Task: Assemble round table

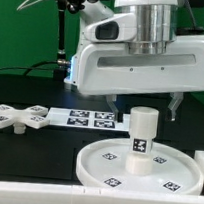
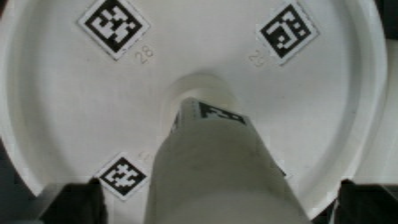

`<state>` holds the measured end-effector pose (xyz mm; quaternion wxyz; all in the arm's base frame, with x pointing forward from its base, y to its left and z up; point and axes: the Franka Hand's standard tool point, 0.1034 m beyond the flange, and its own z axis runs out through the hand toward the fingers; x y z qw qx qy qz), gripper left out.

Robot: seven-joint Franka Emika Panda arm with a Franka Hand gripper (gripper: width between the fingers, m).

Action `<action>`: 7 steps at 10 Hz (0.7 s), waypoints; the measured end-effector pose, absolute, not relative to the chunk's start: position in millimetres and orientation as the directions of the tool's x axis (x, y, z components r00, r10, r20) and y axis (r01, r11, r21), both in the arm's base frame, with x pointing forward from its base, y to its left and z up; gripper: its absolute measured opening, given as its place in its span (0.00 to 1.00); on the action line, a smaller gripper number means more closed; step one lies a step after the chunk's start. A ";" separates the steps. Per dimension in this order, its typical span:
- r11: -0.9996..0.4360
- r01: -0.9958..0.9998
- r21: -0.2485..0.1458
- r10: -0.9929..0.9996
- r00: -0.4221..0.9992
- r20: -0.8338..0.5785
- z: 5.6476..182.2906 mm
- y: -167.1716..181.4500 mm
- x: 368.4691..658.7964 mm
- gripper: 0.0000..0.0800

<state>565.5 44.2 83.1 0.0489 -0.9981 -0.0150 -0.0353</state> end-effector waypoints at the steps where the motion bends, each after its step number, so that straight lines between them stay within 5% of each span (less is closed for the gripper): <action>1: -0.995 0.035 -0.096 0.028 0.997 0.072 80.6 45.1 565.2 0.81; 4: -0.995 0.031 -0.097 0.024 0.997 0.071 79.6 42.9 565.8 0.81; 6: -0.995 0.030 -0.097 0.023 0.997 0.072 79.8 42.5 566.6 0.50; 7: -0.995 0.030 -0.097 0.023 0.997 0.072 79.9 42.4 566.7 0.50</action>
Offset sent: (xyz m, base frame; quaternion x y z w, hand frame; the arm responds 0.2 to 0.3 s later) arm 0.0036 0.0014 -0.0012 -0.0042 -0.0026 -0.0108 0.9999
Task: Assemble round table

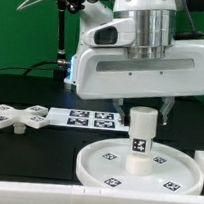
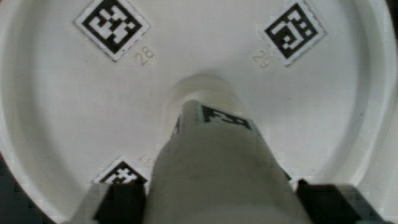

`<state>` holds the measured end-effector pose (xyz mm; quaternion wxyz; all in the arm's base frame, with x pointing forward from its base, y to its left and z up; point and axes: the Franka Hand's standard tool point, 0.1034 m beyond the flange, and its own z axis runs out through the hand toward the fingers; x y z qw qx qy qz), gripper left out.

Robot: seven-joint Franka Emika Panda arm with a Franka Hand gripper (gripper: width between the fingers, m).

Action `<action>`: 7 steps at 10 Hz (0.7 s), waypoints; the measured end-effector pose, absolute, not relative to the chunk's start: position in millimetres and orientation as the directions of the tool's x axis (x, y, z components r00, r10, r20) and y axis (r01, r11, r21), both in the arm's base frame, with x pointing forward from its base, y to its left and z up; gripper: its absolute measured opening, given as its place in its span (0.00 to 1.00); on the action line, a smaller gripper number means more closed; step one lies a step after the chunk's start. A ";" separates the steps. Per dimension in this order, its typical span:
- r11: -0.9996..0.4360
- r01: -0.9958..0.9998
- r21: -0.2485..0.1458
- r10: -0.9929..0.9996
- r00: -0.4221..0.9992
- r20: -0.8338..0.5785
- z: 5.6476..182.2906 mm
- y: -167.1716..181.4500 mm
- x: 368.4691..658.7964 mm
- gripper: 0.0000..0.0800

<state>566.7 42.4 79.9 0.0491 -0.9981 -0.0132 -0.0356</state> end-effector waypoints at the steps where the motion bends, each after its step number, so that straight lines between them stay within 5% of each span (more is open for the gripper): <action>1: -0.995 0.029 -0.097 0.022 0.997 0.072 79.9 42.5 566.8 0.51; 4: -0.995 0.020 -0.098 0.013 0.997 0.072 79.9 42.5 566.8 0.51; 7: -0.948 -0.291 -0.130 -0.298 0.954 0.037 79.7 43.1 566.8 0.51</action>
Offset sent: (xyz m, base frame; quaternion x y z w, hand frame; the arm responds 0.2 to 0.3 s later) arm 0.0000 0.0000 0.0000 0.0000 0.0000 0.0000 1.0000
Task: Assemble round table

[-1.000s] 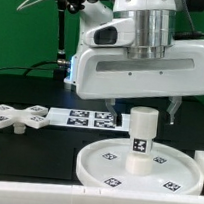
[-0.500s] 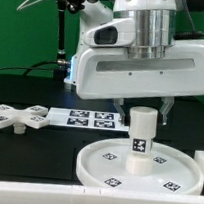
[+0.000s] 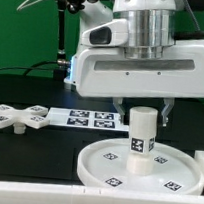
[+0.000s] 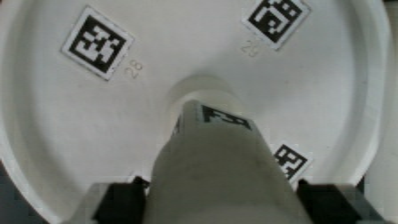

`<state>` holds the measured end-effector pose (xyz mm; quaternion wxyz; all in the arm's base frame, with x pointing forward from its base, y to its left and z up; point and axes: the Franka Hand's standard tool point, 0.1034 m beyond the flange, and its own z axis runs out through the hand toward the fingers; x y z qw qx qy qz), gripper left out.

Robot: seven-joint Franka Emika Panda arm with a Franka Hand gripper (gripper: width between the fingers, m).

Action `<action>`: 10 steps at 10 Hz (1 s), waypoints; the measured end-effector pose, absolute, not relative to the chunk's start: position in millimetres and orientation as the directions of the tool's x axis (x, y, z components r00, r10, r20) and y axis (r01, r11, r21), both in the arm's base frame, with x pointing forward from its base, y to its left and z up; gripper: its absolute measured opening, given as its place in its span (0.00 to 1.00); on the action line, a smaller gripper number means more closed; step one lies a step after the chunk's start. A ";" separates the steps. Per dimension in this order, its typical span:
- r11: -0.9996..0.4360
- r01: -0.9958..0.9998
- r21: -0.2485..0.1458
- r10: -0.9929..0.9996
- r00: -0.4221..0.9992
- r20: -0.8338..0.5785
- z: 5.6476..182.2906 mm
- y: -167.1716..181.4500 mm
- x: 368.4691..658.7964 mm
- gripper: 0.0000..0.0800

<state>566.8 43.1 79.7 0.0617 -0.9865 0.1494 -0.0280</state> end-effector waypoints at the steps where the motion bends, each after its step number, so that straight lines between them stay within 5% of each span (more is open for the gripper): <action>1: -0.919 -0.370 -0.136 -0.377 0.926 0.028 79.6 43.5 566.8 0.51; 6: -0.608 -0.778 -0.161 -0.781 0.622 -0.055 78.8 49.2 565.7 0.51; 10: -0.174 -0.971 -0.163 -0.968 0.199 -0.152 78.7 51.1 567.2 0.51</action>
Offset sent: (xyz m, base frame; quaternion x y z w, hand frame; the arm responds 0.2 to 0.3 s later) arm -0.0070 0.0004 -0.0031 -0.0007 0.0014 0.2381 0.9712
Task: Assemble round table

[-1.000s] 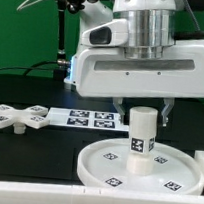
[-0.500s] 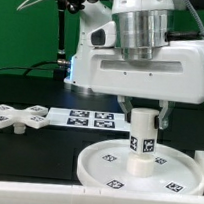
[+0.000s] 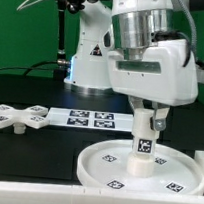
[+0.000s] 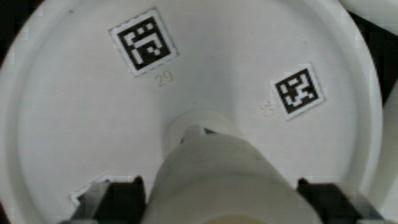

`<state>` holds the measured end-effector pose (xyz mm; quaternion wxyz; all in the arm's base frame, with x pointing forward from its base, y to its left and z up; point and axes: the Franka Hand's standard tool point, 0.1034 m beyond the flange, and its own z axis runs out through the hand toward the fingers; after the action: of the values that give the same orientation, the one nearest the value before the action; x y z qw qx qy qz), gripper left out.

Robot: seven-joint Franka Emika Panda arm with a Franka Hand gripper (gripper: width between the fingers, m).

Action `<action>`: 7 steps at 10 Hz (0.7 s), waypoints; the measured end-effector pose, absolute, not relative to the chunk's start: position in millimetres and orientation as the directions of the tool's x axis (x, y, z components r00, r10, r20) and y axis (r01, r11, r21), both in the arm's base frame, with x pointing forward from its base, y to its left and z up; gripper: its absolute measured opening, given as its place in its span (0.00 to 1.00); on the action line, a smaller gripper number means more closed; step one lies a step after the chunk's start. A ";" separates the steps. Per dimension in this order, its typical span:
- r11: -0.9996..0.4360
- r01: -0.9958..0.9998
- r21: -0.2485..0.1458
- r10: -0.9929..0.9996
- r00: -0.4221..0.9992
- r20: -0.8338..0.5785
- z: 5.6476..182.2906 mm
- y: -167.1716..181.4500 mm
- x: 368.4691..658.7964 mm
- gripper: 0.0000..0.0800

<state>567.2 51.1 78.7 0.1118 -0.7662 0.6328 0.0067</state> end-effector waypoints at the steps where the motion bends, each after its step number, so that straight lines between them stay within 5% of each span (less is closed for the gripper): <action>1: -0.125 -0.979 -0.160 -0.974 0.151 -0.167 78.6 48.3 567.2 0.51; 7: 0.282 -0.953 -0.111 -0.936 -0.247 -0.252 77.5 46.4 567.9 0.51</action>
Offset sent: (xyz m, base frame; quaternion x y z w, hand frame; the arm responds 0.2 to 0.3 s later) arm -0.0044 -0.0160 -0.0057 0.0167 -0.0013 0.2245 0.9743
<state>567.9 46.4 77.5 0.1353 -0.5985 0.7890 0.0322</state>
